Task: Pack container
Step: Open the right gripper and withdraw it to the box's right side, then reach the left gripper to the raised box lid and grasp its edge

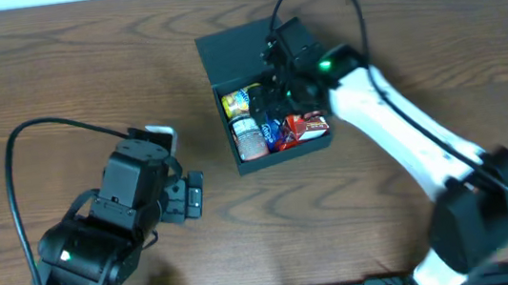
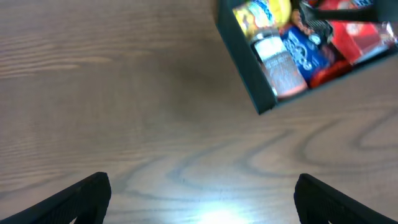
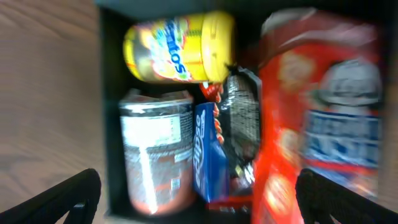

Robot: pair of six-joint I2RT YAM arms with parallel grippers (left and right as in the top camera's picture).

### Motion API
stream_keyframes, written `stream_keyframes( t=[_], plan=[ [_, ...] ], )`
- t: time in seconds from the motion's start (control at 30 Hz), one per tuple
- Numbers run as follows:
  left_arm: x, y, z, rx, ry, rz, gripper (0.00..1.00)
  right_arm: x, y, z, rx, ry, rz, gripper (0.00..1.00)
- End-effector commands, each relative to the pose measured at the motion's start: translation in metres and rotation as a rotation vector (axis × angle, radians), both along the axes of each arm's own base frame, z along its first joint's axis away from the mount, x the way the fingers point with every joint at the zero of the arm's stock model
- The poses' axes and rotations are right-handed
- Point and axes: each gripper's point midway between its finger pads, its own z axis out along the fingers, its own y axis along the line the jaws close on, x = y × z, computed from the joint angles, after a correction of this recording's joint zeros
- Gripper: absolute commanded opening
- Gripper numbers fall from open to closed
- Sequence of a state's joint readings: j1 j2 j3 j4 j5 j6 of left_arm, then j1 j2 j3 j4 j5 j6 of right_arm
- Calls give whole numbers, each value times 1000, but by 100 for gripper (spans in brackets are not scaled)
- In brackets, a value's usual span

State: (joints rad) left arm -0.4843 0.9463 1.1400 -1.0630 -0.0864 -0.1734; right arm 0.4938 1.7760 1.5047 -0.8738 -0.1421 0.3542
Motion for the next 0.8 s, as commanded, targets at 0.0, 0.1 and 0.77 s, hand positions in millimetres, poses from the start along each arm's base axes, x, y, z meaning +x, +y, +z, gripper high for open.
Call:
stream_keyframes(
  t=[0.0, 0.1, 0.77],
  plan=[
    [10, 17, 10, -22, -32, 111, 95, 3, -25, 78, 10, -193, -22, 99],
    [21, 36, 21, -71, -61, 214, 95, -14, -46, 104, -5, -228, -53, 99],
    [207, 7, -69, -808, 101, 11, 95, -97, -106, 115, -206, -116, -90, 99]
  ],
)
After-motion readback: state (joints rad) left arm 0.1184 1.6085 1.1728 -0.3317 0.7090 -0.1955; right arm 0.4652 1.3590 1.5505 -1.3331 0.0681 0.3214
